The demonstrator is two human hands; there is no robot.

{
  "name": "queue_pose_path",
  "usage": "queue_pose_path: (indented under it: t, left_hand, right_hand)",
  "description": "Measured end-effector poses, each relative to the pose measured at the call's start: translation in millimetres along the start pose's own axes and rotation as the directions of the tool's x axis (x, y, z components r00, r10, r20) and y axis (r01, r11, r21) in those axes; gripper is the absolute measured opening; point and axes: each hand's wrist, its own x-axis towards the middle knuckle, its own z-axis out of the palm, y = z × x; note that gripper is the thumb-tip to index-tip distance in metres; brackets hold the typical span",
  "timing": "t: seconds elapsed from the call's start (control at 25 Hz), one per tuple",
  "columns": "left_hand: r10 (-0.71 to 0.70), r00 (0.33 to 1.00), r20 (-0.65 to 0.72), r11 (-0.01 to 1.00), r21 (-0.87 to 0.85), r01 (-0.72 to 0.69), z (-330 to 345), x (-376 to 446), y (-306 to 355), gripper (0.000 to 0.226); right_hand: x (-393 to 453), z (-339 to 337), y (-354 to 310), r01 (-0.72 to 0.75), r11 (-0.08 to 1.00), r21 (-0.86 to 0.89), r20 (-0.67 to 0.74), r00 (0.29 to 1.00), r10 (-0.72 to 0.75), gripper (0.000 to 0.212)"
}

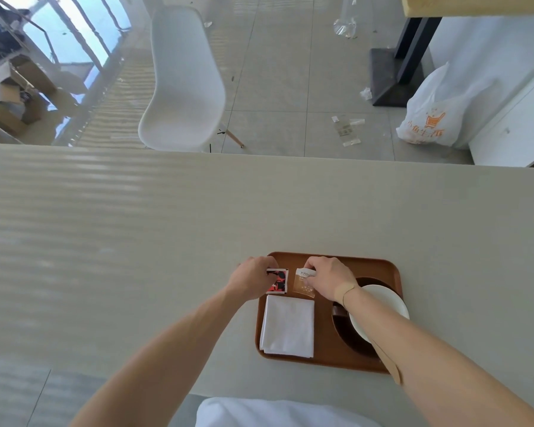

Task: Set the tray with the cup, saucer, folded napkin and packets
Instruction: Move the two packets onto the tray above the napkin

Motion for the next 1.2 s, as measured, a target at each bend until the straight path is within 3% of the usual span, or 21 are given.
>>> queue_pose_path:
  t: [0.24, 0.64, 0.76, 1.04, 1.2]
  left_hand:
    - [0.056, 0.994, -0.096, 0.994, 0.102, -0.046, 6, 13, 3, 0.023]
    - [0.207, 0.959, -0.194, 0.934, 0.329, -0.135, 18, 18, -1, 0.028]
    - [0.242, 0.949, -0.2, 0.902, 0.408, -0.144, 22, 18, -1, 0.026]
    - [0.282, 0.939, -0.198, 0.898, 0.399, -0.186, 18, 12, -2, 0.029]
    - [0.367, 0.927, -0.072, 0.856, 0.417, -0.306, 11, 7, -13, 0.049]
  right_hand:
    - [13, 1, -2, 0.029, 0.996, -0.086, -0.023, 0.999, -0.031, 0.015]
    - [21, 10, 2, 0.195, 0.945, -0.263, -0.134, 0.963, -0.235, 0.03]
    - [18, 12, 3, 0.184, 0.945, -0.27, -0.159, 0.96, -0.232, 0.031]
    - [10, 13, 1, 0.211, 0.939, -0.27, -0.182, 0.947, -0.265, 0.04]
    - [10, 8, 3, 0.271, 0.895, -0.355, -0.068, 0.947, -0.313, 0.05]
